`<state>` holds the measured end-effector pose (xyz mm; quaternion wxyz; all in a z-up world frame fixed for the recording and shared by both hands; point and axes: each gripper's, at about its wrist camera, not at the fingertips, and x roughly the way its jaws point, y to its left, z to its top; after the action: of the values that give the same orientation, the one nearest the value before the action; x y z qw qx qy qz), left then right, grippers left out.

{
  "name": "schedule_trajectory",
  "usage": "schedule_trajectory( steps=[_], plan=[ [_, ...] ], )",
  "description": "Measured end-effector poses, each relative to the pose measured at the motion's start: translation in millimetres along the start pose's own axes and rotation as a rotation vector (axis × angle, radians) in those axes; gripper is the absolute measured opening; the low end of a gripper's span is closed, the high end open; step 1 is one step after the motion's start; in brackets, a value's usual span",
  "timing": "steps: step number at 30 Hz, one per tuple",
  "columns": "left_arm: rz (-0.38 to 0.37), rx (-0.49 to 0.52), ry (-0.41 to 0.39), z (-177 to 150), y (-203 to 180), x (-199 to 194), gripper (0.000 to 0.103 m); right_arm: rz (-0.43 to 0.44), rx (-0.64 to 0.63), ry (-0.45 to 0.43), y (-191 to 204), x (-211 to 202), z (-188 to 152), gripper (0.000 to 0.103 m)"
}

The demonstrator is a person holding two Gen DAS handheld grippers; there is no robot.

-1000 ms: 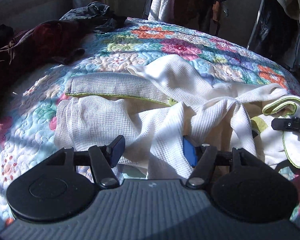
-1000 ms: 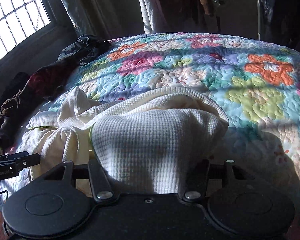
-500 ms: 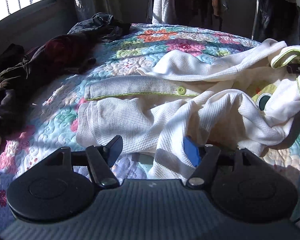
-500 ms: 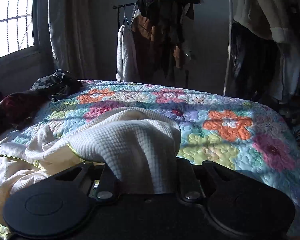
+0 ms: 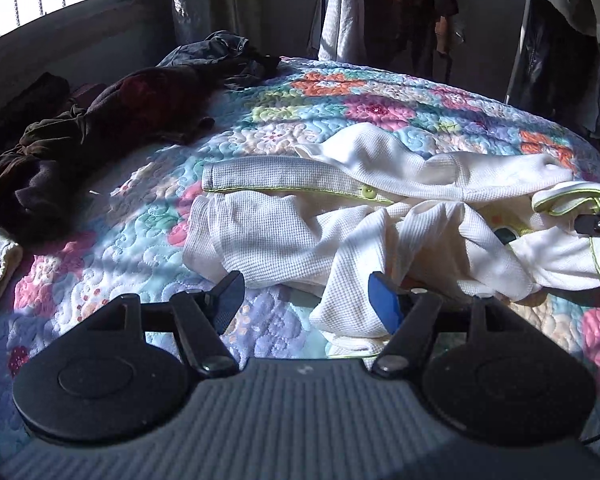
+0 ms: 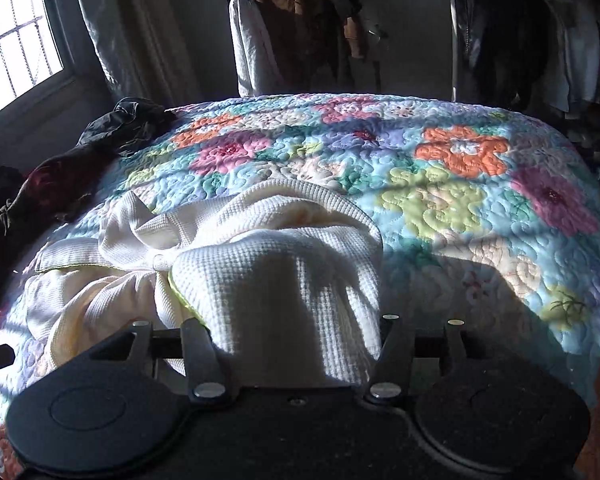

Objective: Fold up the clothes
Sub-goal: 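Withdraw both grippers and hover above the spread garment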

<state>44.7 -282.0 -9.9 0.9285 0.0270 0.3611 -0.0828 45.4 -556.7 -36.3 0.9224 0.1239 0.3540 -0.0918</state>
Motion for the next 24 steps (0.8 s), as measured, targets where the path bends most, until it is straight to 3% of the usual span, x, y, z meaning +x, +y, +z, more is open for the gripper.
schedule_trajectory(
  steps=[5,10,13,19,24],
  plan=[
    [-0.012,-0.024,-0.032,2,14,-27,0.070,-0.048,-0.043,-0.043,1,-17,10,0.059],
    [0.005,-0.007,-0.039,0,25,-48,0.071,-0.098,-0.141,-0.123,14,-44,23,0.069],
    [0.007,-0.012,-0.037,-3,28,-56,0.071,-0.067,-0.147,-0.143,19,-63,25,0.077],
    [-0.007,-0.018,-0.032,-7,28,-69,0.071,0.041,-0.055,-0.091,23,-81,7,0.077],
    [-0.006,-0.001,-0.026,-13,25,-83,0.072,0.080,-0.007,-0.040,28,-102,-13,0.077]
  ],
)
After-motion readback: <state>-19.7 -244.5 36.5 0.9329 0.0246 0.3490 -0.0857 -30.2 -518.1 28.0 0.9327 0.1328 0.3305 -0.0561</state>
